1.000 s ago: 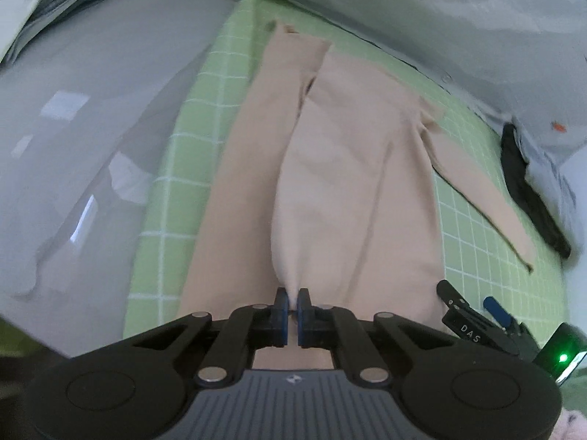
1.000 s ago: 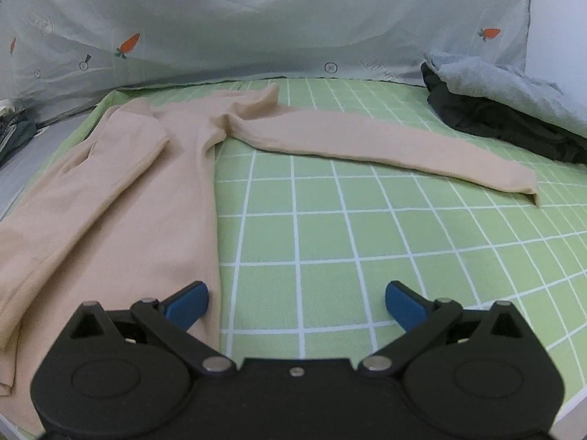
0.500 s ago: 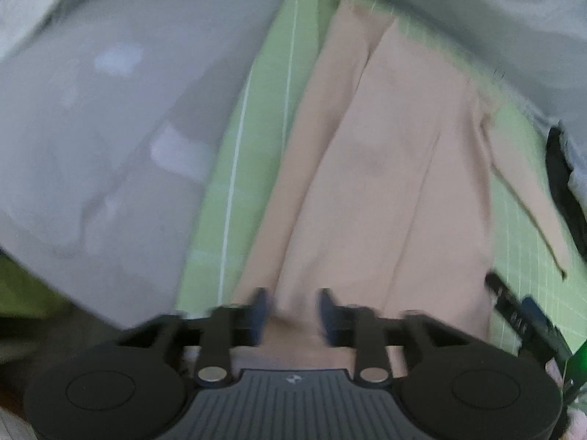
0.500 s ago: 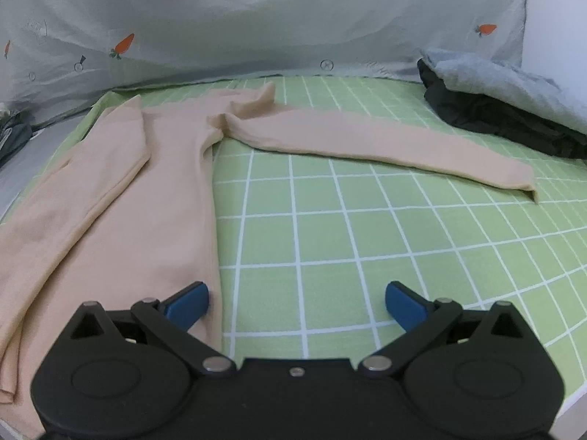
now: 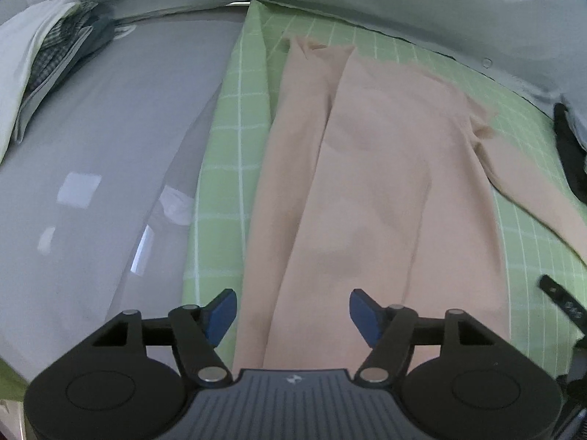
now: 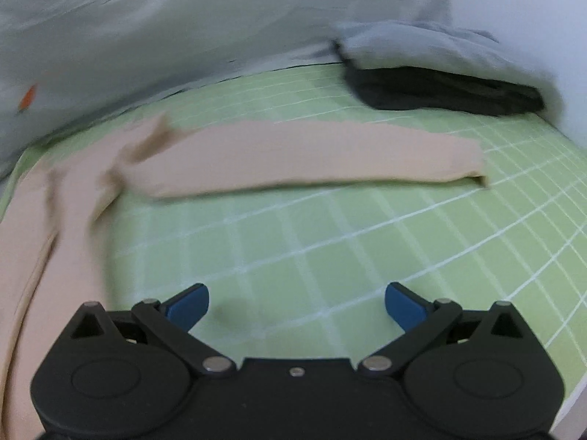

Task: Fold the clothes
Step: 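Reach the right gripper to the extended sleeve and grasp it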

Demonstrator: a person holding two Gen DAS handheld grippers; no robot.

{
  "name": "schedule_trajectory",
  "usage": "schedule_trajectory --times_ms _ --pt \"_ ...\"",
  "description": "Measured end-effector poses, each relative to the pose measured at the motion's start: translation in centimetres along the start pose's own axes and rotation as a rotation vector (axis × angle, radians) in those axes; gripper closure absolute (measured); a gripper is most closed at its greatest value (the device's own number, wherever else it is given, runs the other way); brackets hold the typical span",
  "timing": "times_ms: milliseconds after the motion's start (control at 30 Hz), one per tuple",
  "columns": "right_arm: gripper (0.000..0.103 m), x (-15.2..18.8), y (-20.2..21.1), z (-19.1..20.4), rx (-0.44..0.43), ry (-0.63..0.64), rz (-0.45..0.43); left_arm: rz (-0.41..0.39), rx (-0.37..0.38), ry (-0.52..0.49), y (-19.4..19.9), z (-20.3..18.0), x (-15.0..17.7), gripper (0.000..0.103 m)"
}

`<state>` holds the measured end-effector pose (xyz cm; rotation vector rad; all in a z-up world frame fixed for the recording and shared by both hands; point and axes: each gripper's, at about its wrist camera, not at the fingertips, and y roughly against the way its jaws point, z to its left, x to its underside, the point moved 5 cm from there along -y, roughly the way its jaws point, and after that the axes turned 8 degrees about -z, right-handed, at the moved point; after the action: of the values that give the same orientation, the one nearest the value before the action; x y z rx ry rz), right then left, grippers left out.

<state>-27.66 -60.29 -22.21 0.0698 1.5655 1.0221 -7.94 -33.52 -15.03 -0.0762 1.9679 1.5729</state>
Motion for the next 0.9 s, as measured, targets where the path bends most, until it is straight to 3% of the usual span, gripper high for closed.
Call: schedule_trajectory --times_ms 267,467,633,700,800,900 --pt "0.000 -3.8 -4.4 -4.7 0.128 -0.146 -0.039 0.015 -0.017 -0.044 -4.9 -2.6 -5.0 0.034" --pt "0.000 -6.9 -7.6 -8.4 0.224 -0.251 -0.071 0.022 -0.070 -0.185 -8.8 -5.3 -7.8 0.028" --pt "0.000 -8.2 -10.4 -9.4 0.308 -0.154 -0.069 -0.003 -0.068 -0.206 -10.3 -5.5 -8.8 0.019" --pt "0.000 -8.7 -11.1 -9.6 0.295 -0.147 -0.073 -0.004 -0.055 -0.181 -10.6 -5.2 -8.7 0.014" --pt "0.018 -9.2 -11.2 -9.2 0.251 -0.119 -0.092 -0.010 -0.042 -0.165 -10.8 -4.9 -8.6 0.010" --pt "0.056 -9.4 -10.7 -8.2 0.191 -0.106 -0.113 -0.020 -0.043 -0.168 -10.8 -4.9 -8.4 0.007"
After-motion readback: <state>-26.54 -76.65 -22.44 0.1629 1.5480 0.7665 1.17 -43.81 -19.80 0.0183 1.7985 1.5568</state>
